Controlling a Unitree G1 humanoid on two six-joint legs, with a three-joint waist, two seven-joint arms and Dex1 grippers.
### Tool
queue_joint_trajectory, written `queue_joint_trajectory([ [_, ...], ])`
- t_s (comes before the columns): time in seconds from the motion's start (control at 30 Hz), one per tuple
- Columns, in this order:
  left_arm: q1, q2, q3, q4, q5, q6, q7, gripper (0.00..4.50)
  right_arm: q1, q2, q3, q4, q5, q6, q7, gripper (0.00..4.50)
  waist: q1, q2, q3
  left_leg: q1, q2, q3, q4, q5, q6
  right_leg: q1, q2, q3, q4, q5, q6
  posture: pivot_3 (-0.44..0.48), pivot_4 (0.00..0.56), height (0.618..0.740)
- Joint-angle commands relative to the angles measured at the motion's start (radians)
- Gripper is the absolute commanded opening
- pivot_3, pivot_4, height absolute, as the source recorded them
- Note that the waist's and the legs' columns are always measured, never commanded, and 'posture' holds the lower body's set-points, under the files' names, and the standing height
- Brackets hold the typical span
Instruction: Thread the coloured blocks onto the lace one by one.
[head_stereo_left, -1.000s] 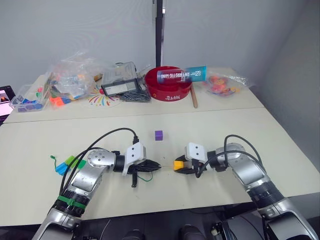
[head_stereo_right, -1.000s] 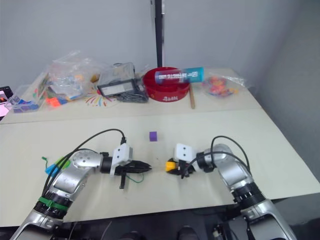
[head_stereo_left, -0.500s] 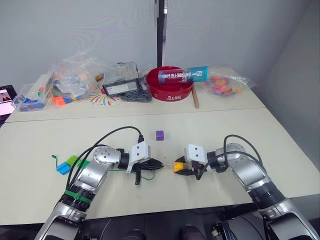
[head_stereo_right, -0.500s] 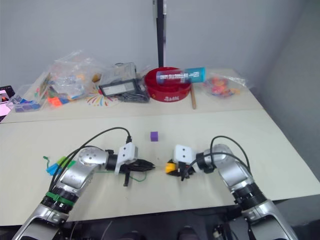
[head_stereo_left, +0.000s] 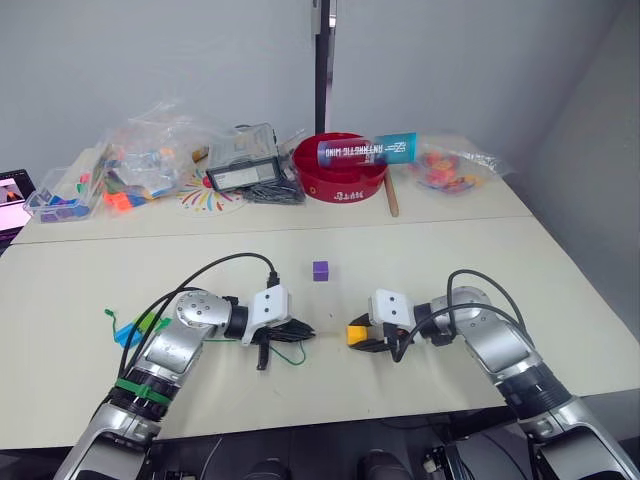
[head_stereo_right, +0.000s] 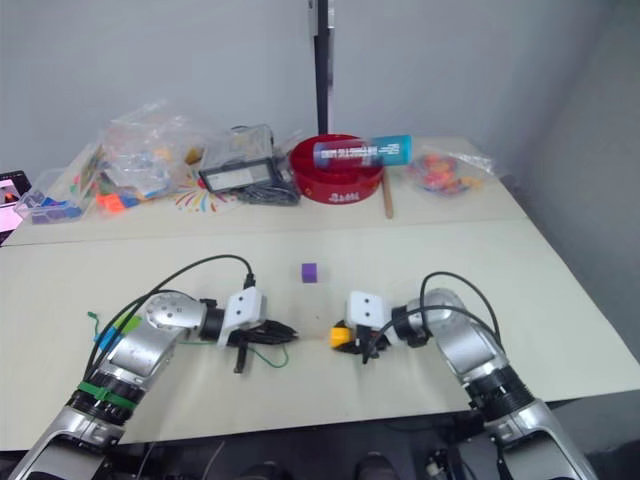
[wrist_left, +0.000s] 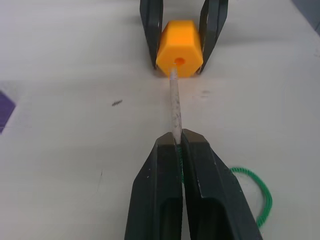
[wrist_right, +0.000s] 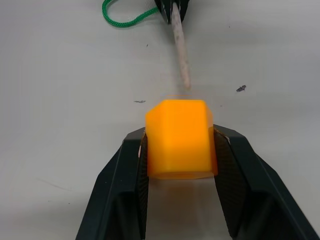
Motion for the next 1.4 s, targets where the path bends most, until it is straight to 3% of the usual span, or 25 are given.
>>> queue_joint_trajectory([
  [0.03,-0.005,-0.011,-0.005,-0.009,0.004,-0.010,0.003,0.00,0.017,-0.005,0.022,-0.015,-0.002,0.007,0.014,1.30,0.004,0.000,0.000,0.000,0.000,0.000,0.000,0.000,0.000,0.000,0.000,0.000,0.000,0.000,0.000,0.000,0.150,0.740],
  [1.0,-0.065,-0.132,-0.078,-0.002,0.060,-0.015,0.017,0.00,0.043,-0.004,0.037,-0.079,-0.004,0.053,0.009,1.30,0.023,0.000,0.000,-0.001,-0.001,0.000,0.003,0.000,0.000,0.001,0.000,-0.001,0.000,0.000,0.000,0.000,0.150,0.740],
  [1.4,-0.053,-0.106,-0.052,-0.070,0.043,0.028,-0.001,0.00,0.052,-0.010,0.037,-0.083,-0.006,0.060,0.006,1.30,0.027,0.000,0.000,-0.002,-0.001,-0.001,0.007,-0.001,0.001,0.002,0.000,-0.001,0.001,0.000,0.000,0.000,0.150,0.740],
])
